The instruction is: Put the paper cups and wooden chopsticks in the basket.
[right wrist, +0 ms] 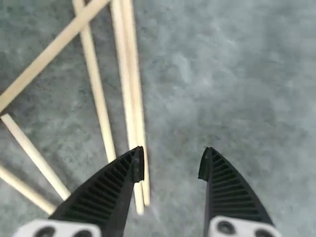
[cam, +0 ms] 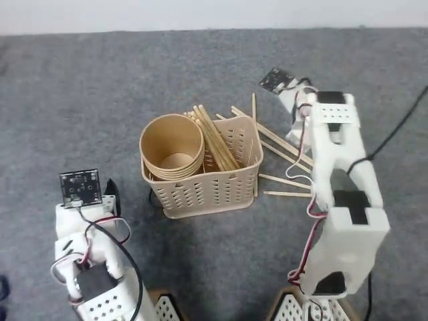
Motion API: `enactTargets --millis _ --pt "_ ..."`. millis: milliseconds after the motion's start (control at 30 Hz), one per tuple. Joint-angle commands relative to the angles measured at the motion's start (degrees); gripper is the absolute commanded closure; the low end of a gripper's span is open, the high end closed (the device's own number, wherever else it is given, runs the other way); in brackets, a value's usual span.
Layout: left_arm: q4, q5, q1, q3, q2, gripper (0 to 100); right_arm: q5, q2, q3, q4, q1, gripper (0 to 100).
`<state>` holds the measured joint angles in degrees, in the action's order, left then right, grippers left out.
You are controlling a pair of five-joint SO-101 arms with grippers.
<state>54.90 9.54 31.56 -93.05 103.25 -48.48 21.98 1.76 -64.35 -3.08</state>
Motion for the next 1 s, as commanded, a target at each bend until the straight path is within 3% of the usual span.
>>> enactTargets --millis 0,600,967 --pt "0.0 1.0 -0.3 0.1 0.9 79 -0.7 0.8 0.5 1.9 -0.9 80.5" --pt "-0.1 1.1 -0.3 -0.1 0.9 79 -3.7 2.5 -1.1 1.6 -3.8 80.7" --pt "-0.9 1.1 -0.3 -0.4 0.9 79 -4.0 4.0 -1.1 2.5 -3.9 94.6"
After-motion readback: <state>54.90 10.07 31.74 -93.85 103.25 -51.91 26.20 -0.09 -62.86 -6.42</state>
